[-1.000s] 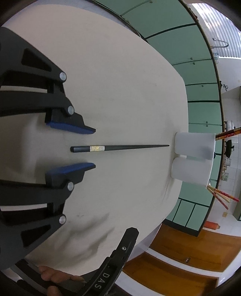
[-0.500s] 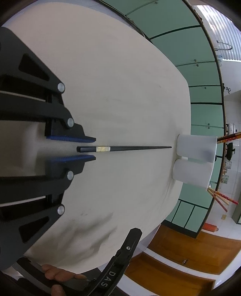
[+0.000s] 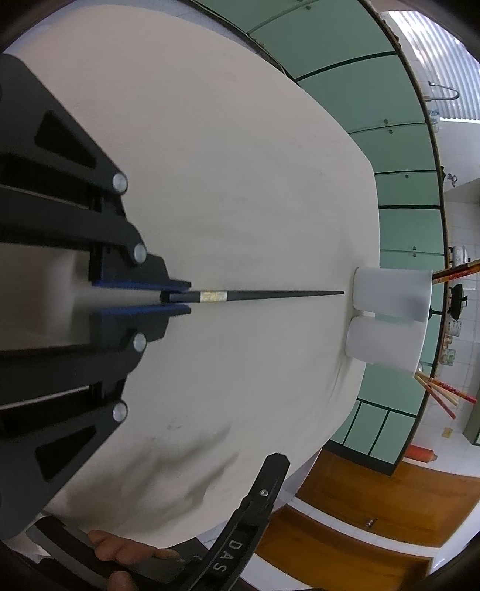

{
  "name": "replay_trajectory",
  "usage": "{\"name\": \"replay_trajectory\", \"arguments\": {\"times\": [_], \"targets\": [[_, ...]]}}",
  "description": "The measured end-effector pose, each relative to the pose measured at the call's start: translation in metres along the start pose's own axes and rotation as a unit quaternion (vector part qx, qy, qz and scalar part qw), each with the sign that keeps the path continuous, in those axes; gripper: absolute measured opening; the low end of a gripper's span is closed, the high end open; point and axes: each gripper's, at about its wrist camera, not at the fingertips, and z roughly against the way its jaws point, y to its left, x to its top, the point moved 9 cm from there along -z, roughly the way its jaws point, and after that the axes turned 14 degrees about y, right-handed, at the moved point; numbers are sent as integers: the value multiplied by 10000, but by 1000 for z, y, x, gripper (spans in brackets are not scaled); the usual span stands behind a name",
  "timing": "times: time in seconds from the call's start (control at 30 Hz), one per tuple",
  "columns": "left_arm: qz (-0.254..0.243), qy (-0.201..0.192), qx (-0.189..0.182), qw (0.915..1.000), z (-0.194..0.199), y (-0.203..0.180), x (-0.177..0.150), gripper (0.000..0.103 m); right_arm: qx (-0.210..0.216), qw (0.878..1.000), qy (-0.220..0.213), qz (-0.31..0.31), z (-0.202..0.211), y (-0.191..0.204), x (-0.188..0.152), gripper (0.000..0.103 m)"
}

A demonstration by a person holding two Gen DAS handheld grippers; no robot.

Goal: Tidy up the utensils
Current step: 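Close the left tool on the black chopstick's end, then lift the black chopstick with the left tool over the white holder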

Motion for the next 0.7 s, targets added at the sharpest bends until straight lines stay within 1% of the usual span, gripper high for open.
{"name": "replay_trajectory", "arguments": {"times": [0.23,0.33,0.53,0.7], "targets": [[-23,-81,7,10000,2,-1,3,6,-94,9999,48,-25,-2,-2,0,39],[-44,-218,69,9997,10,1,8,5,-170,9998,53,18,0,-2,0,39],[-272,-756,295,9963,45,-1,28,5,-263,9996,-29,117,8,1,4,39],[-299,-1173,293,9922,77,-2,52,5,-308,9993,-119,156,16,2,13,39]]}}
